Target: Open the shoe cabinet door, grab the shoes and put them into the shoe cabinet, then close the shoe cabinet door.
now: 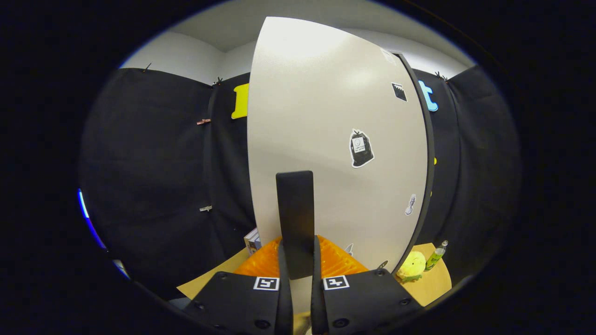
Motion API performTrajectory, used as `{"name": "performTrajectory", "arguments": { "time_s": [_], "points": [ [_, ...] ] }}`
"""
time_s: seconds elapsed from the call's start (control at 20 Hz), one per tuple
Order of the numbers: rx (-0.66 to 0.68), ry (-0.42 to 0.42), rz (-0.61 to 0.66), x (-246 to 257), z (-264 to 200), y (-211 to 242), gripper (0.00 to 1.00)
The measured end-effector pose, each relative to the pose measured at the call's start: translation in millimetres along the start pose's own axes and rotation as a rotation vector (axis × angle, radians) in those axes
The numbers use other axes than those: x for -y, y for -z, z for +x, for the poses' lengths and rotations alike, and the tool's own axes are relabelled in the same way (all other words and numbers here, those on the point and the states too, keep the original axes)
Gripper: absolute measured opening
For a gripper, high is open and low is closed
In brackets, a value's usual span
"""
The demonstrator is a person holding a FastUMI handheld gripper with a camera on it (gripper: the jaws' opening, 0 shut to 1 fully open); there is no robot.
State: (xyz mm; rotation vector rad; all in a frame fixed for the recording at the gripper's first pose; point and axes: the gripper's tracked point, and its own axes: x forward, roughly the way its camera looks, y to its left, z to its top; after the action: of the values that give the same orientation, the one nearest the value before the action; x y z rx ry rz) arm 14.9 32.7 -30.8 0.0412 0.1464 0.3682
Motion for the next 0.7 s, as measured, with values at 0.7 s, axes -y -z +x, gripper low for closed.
{"name": "performTrajectory", "arguments": {
  "time_s": [0.7],
  "points": [
    [-0.014, 0.085, -0.013, 66.2, -74.6, -2.0, 0.18]
  ]
}}
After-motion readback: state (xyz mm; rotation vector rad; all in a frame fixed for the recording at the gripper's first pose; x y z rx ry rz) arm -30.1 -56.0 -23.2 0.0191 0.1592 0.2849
